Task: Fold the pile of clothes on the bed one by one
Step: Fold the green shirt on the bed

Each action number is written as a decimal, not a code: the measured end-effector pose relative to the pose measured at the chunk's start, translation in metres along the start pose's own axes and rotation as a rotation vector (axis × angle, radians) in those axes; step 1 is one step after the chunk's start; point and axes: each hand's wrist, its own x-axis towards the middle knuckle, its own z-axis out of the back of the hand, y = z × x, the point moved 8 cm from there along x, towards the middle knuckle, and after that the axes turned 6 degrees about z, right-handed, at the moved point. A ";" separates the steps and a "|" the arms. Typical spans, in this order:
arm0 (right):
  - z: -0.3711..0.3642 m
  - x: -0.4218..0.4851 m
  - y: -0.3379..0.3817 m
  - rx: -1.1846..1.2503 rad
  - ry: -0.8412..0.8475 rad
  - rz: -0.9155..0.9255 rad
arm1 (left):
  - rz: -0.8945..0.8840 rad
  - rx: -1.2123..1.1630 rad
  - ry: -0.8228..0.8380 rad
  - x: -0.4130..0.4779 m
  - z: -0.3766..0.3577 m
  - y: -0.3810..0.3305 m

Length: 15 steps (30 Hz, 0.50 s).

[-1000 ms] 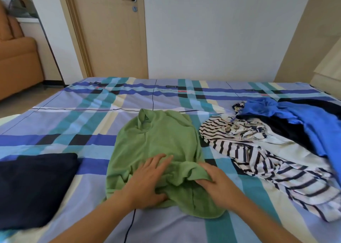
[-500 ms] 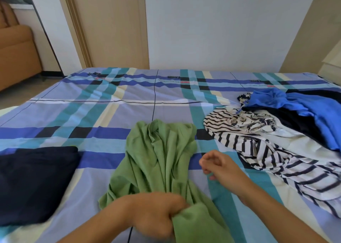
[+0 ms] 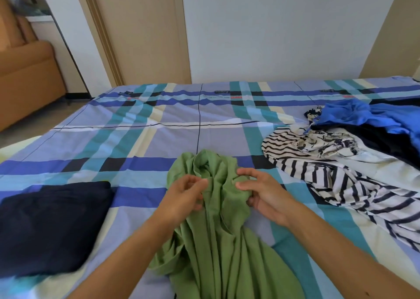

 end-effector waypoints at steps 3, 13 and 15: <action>-0.045 -0.056 0.017 -0.131 0.497 -0.127 | 0.066 -0.177 -0.047 0.014 0.006 0.000; -0.021 -0.130 0.006 -0.907 0.767 -0.369 | -0.197 0.600 0.175 0.014 -0.041 0.006; -0.006 -0.118 0.009 -0.987 0.657 -0.350 | -0.347 0.777 0.190 0.006 -0.050 0.002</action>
